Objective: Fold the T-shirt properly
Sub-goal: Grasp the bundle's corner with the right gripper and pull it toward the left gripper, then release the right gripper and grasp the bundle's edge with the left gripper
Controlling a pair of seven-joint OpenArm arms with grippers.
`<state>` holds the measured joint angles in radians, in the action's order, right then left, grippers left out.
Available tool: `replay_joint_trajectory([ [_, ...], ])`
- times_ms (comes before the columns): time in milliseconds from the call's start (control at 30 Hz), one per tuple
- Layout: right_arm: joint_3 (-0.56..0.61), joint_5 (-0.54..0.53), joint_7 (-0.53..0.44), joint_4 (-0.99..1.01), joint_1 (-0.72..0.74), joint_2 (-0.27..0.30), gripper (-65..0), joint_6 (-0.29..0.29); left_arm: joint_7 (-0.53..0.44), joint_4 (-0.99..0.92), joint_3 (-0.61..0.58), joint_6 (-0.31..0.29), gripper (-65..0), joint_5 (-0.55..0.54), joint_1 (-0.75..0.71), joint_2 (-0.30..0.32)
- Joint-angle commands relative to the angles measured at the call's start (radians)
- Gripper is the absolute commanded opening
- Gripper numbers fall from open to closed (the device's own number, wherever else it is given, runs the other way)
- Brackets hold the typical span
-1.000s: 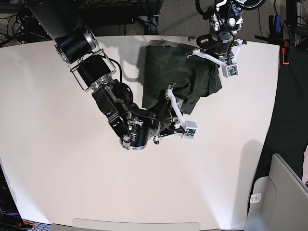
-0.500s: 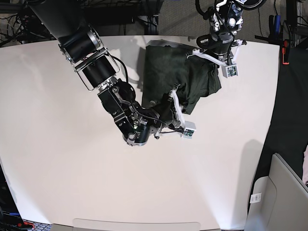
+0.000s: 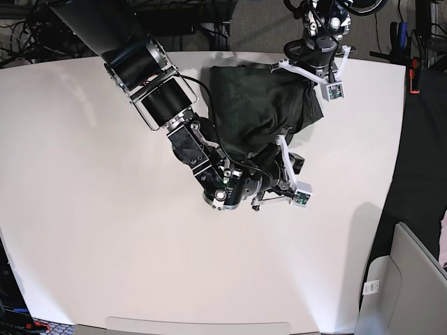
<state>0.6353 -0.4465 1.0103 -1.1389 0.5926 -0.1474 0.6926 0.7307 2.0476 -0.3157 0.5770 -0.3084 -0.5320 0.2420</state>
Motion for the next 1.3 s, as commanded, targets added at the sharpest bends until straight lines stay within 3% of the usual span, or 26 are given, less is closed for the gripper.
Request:
replay_joint_trajectory([
  [0, -0.005, -0.011, -0.026, -0.008, 0.028, -0.01, -60.1, 0.006, -0.035, 0.022, -0.001, 0.004, -64.6, 0.008, -0.012, -0.002],
  [100, -0.007, -0.051, 0.012, -0.01, 0.028, -0.01, -59.1, 0.006, -0.078, 0.022, 0.006, 0.004, -64.6, 0.01, -0.035, -0.002],
  [300, -0.176, -0.226, 0.094, -0.011, 0.023, 0.007, -41.9, 0.006, -0.13, 0.031, 0.083, 0.005, -57.9, 0.012, -0.041, -0.007],
  [400, -0.246, -0.282, 0.107, -0.011, 0.019, 0.055, -43.6, 0.006, -0.133, 0.031, 0.134, 0.005, -54.5, 0.012, -0.038, -0.003],
  [533, -0.245, -0.338, 0.157, -0.013, 0.014, 0.111, -45.3, 0.006, -0.135, 0.031, 0.197, 0.005, -53.3, 0.012, -0.037, -0.002],
  [667, -0.231, -0.338, 0.172, -0.013, 0.016, 0.128, -45.2, 0.006, -0.144, 0.031, 0.212, 0.005, -53.4, 0.012, -0.037, -0.002],
  [800, -0.24, -0.343, 0.173, -0.014, 0.025, 0.121, -45.1, 0.006, -0.231, 0.029, 0.201, -0.01, -53.1, 0.012, 0.011, 0.0],
  [867, -0.24, -0.343, 0.173, -0.04, 0.02, 0.119, -45.1, 0.006, -0.201, 0.029, 0.2, -0.084, -53.0, 0.008, 0.072, 0.0],
  [1033, -0.256, -0.344, 0.173, -0.08, -0.013, 0.128, -45.1, 0.006, -0.105, 0.029, 0.2, -0.36, -51.5, 0.004, 0.171, -0.002],
  [1133, -0.303, -0.344, 0.175, -0.086, -0.043, 0.131, -45.1, 0.006, -0.095, 0.029, 0.177, -0.463, -48.0, 0.004, 0.203, 0.0],
  [1267, -0.369, -0.344, 0.175, -0.091, -0.064, 0.179, -45.1, 0.006, -0.075, 0.028, 0.174, -0.601, -43.9, 0.004, 0.215, 0.0],
])
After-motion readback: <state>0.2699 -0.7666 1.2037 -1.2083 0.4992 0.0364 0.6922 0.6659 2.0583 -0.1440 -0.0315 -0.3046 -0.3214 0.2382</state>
